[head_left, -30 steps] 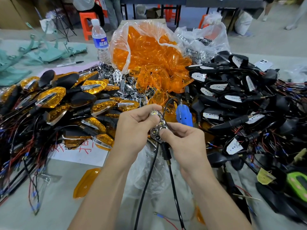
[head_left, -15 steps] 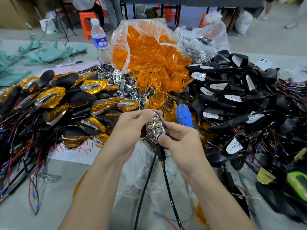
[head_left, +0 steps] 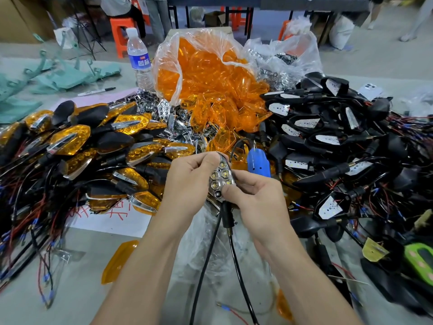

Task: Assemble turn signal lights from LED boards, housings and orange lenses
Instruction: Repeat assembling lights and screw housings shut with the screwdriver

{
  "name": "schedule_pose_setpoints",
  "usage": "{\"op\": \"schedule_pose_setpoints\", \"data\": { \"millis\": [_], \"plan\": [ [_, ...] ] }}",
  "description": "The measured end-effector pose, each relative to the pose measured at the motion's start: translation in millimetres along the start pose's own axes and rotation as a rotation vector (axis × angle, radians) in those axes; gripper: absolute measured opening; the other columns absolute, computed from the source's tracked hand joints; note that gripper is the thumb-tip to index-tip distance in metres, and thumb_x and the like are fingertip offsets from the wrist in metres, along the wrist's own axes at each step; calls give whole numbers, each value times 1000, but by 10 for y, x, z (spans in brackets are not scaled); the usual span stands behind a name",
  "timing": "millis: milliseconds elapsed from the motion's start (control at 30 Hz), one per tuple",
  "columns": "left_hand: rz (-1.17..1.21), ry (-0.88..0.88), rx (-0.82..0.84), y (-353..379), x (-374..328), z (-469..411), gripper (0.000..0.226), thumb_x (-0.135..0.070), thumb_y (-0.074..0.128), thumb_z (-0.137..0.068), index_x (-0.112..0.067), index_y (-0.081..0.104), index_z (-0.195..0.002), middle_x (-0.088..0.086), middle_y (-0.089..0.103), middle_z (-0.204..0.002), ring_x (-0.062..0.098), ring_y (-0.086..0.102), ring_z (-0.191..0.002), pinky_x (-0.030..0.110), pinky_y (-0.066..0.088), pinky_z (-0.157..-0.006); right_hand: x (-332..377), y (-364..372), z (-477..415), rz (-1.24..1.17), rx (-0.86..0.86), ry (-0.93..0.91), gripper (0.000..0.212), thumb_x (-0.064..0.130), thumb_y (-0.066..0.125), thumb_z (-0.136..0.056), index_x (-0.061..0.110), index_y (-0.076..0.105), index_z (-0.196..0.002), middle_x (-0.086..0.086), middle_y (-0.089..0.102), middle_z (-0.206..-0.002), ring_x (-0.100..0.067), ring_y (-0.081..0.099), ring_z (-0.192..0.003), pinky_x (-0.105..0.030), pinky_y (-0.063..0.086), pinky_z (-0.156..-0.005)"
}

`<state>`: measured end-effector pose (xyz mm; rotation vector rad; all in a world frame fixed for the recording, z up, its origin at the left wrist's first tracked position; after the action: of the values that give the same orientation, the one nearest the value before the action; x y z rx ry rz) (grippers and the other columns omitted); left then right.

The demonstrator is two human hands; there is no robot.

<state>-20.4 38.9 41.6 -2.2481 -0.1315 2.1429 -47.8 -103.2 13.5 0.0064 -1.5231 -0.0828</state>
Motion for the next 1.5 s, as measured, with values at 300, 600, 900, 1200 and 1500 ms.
{"op": "schedule_pose_setpoints", "data": {
  "millis": [300,600,900,1200,1500],
  "plan": [
    [-42,31,-114,-65,100,4,26,-32,59,-92,-36,82,-81,36,66,-88,26,56,-74,58,55,-70,-33,109,-19,72,37,-21,27,26,73,-78,36,82,-102,-2,78,-81,-23,70,-76,-51,61,-81],
    [16,-27,139,-87,246,28,33,-3,62,-100,-30,81,-98,15,76,-98,21,69,-89,42,58,-87,-190,64,-82,-1,-13,13,35,4,78,-77,31,83,-100,4,82,-93,-18,78,-92,-43,62,-89],
    [75,-37,34,-141,323,8,35,5,61,-98,-23,82,-96,12,79,-91,23,70,-85,45,58,-81,-121,87,-122,277,46,-50,28,28,75,-84,46,78,-105,14,78,-78,-1,65,-68,-30,58,-64],
    [110,-180,45,-155,531,111,24,-21,57,-103,-28,80,-103,9,79,-106,30,74,-105,45,62,-88,-270,295,-142,55,6,46,27,22,79,-80,26,83,-106,8,81,-93,-14,78,-97,-39,63,-86],
    [96,-246,-201,-426,654,119,46,-12,58,-105,-40,80,-76,-10,77,-76,6,73,-72,28,59,-60,100,136,-673,834,-58,-119,28,13,59,-93,29,81,-94,13,76,-83,-3,66,-65,-18,55,-61]
  ]
}}
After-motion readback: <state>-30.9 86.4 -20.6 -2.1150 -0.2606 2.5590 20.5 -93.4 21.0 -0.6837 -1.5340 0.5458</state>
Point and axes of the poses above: each hand's wrist, its own z-axis away from the middle knuckle, its own y-axis out of the palm, x = y × z, the point moved 5 cm from there along -z, towards the middle knuckle
